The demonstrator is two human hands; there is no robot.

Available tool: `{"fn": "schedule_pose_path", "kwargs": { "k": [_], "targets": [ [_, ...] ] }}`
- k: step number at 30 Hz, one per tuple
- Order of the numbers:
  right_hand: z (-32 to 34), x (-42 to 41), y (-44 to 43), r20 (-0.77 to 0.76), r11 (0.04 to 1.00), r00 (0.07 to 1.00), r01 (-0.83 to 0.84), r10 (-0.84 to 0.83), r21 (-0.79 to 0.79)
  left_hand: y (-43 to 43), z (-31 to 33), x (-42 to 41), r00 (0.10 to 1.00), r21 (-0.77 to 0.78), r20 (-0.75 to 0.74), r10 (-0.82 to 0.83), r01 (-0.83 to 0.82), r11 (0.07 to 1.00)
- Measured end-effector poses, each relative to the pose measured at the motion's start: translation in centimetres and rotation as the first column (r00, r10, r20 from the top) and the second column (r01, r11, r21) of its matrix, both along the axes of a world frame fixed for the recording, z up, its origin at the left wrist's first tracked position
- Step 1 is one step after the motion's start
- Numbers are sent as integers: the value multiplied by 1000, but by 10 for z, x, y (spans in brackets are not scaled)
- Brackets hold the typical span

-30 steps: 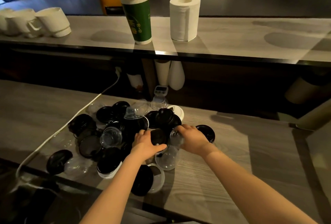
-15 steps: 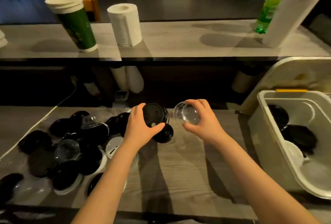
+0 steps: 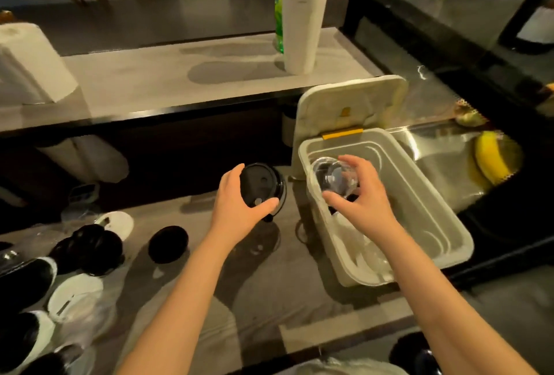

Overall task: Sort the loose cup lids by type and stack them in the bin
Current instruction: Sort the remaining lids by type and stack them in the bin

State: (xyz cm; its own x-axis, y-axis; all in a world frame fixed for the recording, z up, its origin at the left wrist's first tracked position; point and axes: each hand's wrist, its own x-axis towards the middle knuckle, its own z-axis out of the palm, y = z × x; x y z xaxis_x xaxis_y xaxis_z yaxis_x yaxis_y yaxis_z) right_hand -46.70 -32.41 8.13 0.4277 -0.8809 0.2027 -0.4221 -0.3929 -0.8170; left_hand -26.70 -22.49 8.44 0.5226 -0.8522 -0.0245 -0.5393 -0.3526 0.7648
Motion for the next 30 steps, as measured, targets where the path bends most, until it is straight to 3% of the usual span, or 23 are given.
{"fn": "schedule_pose_path", "kwargs": {
  "k": [2, 5, 9, 13, 18, 20, 22, 24, 25, 27, 30],
  "targets": [
    [-1, -28, -16, -91, 999, 995, 29, -26, 36, -12, -1, -18, 1000, -8, 4, -21, 21, 1000],
    [2, -66, -39, -349, 996, 937, 45, -16, 76, -25, -4, -41, 998, -16, 3, -64, 64, 998],
    [3, -97, -53, -770, 991, 627, -22, 119, 135, -37, -8, -62, 996, -13, 5, -93, 93, 996],
    [-6, -96, -54, -898, 976, 384, -93, 216, 195, -44, -10, -73, 995, -4, -2, -96, 96, 995],
    [-31, -72, -54, -948, 932, 32, -192, 318, 306, -49, -11, -81, 994, -13, 8, -107, 107, 994],
    [-38, -69, -56, -948, 924, -32, -214, 318, 317, -50, -11, -83, 993, -14, 20, -114, 115, 993],
    [-39, -69, -58, -947, 926, -29, -206, 319, 318, -51, -10, -86, 991, -11, 36, -132, 132, 991],
    [-36, -73, -58, -946, 932, 44, -190, 321, 308, -53, -10, -89, 987, -4, 52, -153, 153, 988],
    [-33, -75, -59, -941, 940, 126, -181, 313, 289, -54, -10, -90, 984, -4, 67, -165, 166, 986],
    [-23, -79, -64, -888, 964, 379, -155, 262, 218, -59, -10, -92, 974, -8, 111, -197, 199, 980],
    [0, -79, -76, -607, 985, 777, -96, 164, 143, -68, -9, -97, 949, 11, 184, -257, 259, 966]
  ]
}}
